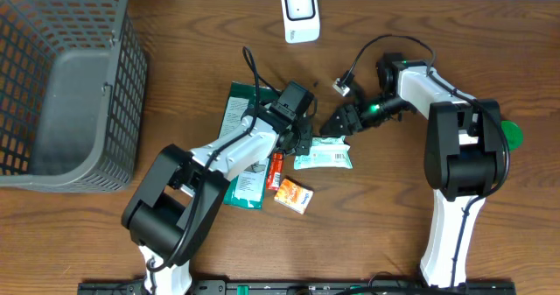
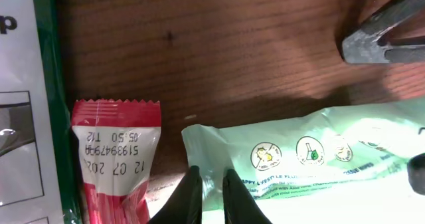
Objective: Scan the item barcode
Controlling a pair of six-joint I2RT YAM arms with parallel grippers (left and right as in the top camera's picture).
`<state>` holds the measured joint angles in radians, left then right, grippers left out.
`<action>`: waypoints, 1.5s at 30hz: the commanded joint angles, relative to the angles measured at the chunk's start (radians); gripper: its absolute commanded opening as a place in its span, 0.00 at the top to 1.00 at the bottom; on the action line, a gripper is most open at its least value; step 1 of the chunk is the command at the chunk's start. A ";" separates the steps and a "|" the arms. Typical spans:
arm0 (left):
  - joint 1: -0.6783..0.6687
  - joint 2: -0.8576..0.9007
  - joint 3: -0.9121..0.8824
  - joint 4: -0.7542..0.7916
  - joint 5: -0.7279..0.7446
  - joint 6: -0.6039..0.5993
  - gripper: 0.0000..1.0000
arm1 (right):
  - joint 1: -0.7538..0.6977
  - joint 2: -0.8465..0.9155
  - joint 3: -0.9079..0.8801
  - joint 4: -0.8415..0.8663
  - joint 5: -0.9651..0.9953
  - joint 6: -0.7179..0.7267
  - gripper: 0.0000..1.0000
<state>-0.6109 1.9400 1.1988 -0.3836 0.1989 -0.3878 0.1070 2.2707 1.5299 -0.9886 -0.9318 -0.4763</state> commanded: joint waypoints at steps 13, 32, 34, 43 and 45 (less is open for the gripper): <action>-0.002 0.062 -0.006 0.192 -0.014 0.022 0.89 | 0.020 0.007 -0.005 -0.285 0.145 -0.007 0.71; 0.003 -0.089 0.001 -0.148 -0.045 0.004 0.83 | 0.020 0.007 -0.005 -0.066 0.149 0.087 0.35; 0.003 -0.071 -0.007 -0.185 -0.018 0.004 0.84 | 0.021 0.007 -0.005 -0.050 0.150 0.106 0.36; 0.003 0.011 -0.010 -0.175 0.089 0.001 0.84 | 0.050 0.007 -0.008 -0.051 0.180 0.106 0.40; 0.003 0.025 -0.010 -0.150 0.089 0.001 0.84 | 0.058 0.007 -0.008 -0.066 0.203 0.106 0.41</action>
<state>-0.6098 1.9335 1.2007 -0.5529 0.2611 -0.3737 0.1379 2.2635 1.5303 -1.0508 -0.8597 -0.3779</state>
